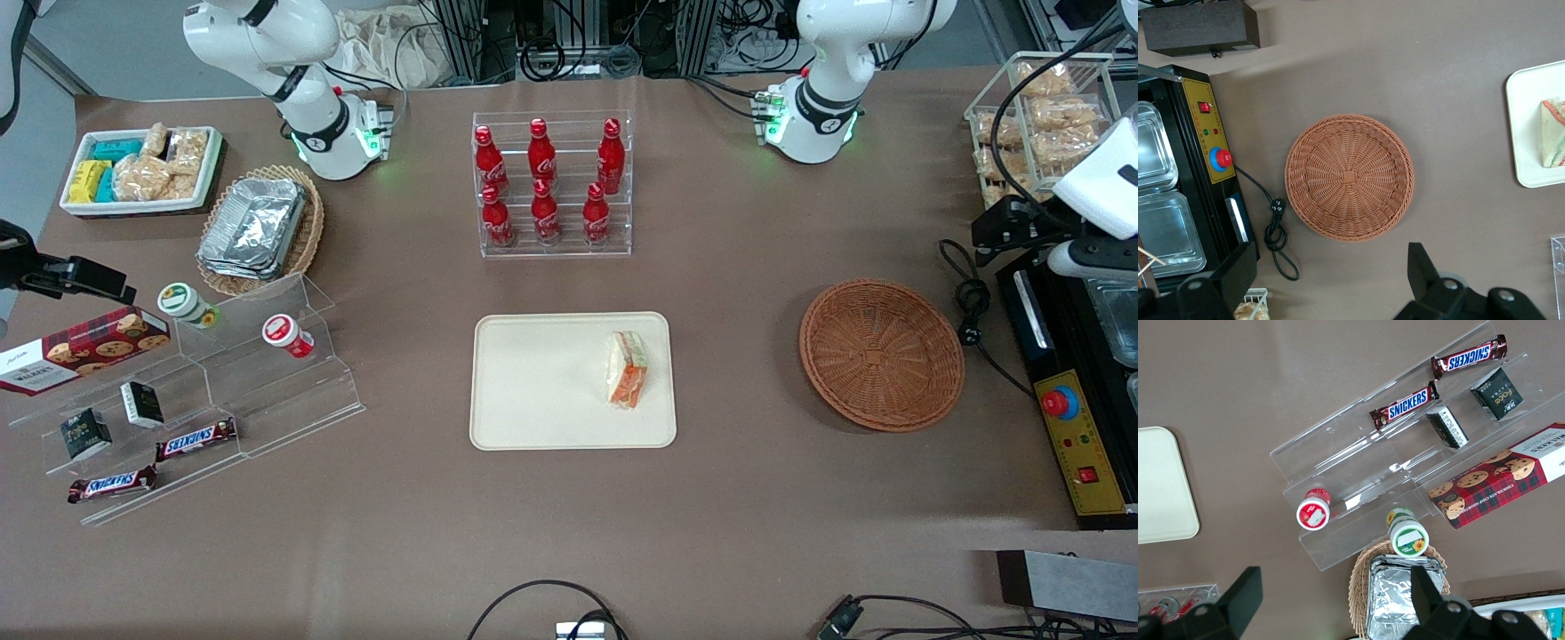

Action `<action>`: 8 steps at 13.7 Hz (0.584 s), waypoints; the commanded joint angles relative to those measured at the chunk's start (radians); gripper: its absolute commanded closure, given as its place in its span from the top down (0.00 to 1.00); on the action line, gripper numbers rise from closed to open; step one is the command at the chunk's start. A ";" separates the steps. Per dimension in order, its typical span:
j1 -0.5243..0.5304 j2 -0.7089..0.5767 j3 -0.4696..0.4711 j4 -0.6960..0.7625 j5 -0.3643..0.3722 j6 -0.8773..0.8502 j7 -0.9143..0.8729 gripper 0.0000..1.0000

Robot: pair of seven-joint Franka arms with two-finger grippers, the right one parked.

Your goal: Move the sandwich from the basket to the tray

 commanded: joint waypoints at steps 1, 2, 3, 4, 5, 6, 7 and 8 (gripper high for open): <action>-0.012 -0.049 0.019 -0.029 -0.011 -0.029 0.019 1.00; -0.012 -0.052 0.022 -0.025 -0.009 -0.043 0.019 1.00; -0.012 -0.055 0.025 -0.020 -0.009 -0.051 0.019 1.00; -0.012 -0.058 0.025 -0.020 -0.009 -0.051 0.019 1.00; -0.012 -0.058 0.025 -0.019 -0.009 -0.051 0.019 1.00; -0.012 -0.058 0.025 -0.019 -0.011 -0.051 0.019 1.00; -0.011 -0.057 0.025 -0.019 -0.014 -0.051 0.019 1.00; -0.009 -0.058 0.025 -0.020 -0.015 -0.051 0.019 1.00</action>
